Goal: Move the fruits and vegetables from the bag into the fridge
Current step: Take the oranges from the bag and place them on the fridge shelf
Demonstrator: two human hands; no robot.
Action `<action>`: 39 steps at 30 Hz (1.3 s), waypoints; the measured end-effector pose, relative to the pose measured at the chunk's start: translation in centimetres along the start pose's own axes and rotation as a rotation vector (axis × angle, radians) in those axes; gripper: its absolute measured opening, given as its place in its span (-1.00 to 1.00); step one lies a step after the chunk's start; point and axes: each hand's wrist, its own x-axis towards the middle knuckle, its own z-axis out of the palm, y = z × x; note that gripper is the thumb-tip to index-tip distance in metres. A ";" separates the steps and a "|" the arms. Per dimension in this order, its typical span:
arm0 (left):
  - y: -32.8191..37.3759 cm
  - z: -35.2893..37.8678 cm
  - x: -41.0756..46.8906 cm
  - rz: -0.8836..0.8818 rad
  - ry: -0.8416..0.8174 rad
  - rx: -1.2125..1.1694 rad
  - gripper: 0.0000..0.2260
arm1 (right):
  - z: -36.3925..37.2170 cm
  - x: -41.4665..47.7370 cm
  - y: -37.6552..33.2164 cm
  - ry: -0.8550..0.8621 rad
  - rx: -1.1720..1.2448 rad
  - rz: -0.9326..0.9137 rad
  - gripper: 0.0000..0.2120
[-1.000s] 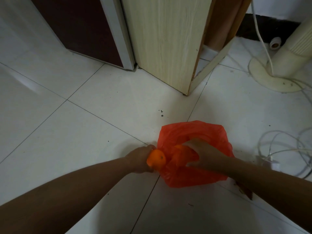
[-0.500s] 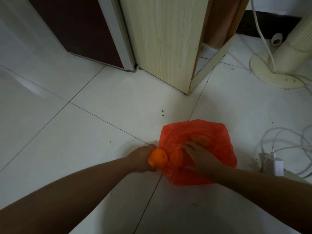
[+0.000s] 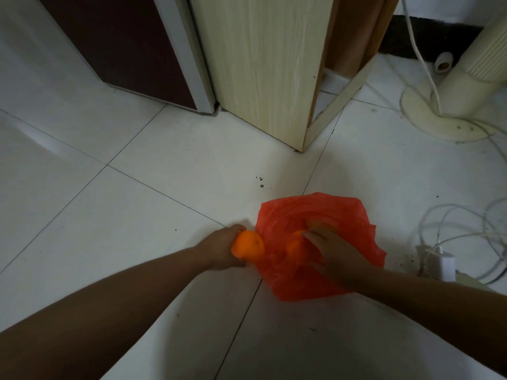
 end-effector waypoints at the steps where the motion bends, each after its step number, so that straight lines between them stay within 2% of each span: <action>1: 0.2 -0.2 0.1 0.002 0.019 -0.013 -0.25 | -0.1 -0.3 0.5 0.001 -0.026 -0.010 -0.35; 5: 1.0 -0.9 0.2 0.033 0.108 -0.091 -0.26 | -0.5 -1.1 1.7 0.010 -0.086 -0.068 -0.43; 9: 3.1 -1.3 0.1 0.102 0.193 -0.230 -0.27 | -0.2 -0.8 1.9 -0.034 -0.121 -0.065 -0.36; 12: 4.8 -0.8 0.2 0.124 0.132 -0.267 -0.27 | -0.1 -0.5 2.0 -0.097 -0.138 -0.023 -0.31; 16: 4.7 0.9 0.3 0.126 -0.032 -0.082 -0.27 | -0.2 -0.9 2.0 -0.111 -0.096 -0.040 -0.32; 21: 3.3 1.4 0.2 0.049 -0.132 0.067 -0.24 | -1.2 -1.8 1.6 -0.037 0.103 -0.028 -0.12; 25: 3.0 0.8 0.4 0.031 -0.088 0.034 -0.26 | -2.4 -1.5 0.8 0.005 0.193 -0.029 -0.18; 33: 3.6 -0.2 0.7 0.032 0.076 -0.282 -0.33 | -3.4 -0.4 0.8 0.088 0.332 -0.013 -0.27; 39: 4.0 -1.0 0.3 0.051 0.166 -0.402 -0.34 | -4.2 -0.4 0.6 0.147 0.419 0.005 -0.29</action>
